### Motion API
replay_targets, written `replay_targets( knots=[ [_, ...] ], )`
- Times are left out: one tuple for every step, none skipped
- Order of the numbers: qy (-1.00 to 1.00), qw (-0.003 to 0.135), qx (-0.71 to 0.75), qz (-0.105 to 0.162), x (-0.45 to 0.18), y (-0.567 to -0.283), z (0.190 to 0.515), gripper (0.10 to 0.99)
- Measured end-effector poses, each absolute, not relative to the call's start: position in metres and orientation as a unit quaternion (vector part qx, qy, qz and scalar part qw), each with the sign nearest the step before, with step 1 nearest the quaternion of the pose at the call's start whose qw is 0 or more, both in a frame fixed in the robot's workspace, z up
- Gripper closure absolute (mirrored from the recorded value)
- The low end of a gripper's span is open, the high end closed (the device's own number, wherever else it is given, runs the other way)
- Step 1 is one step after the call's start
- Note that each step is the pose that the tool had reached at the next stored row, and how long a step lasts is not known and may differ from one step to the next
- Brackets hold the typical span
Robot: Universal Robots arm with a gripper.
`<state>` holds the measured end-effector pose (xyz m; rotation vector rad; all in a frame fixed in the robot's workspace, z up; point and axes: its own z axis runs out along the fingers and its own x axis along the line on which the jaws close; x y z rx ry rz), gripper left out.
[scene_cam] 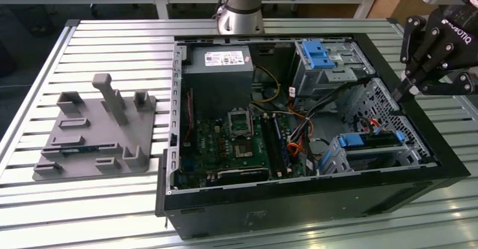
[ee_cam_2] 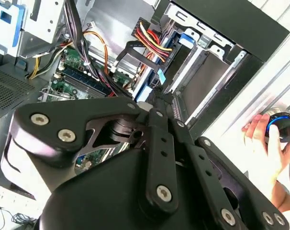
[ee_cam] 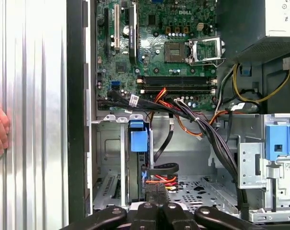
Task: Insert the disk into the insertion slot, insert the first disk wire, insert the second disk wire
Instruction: 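Insert the second disk wire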
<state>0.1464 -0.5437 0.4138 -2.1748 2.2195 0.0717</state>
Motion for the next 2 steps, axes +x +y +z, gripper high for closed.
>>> replay_targets(
  knots=[
    [0.714, 0.017, -0.700, 0.023, 0.1464, -0.5436, 0.4138, 0.980],
    [0.714, 0.017, -0.700, 0.023, 0.1464, -0.5435, 0.4138, 0.980]
  ],
)
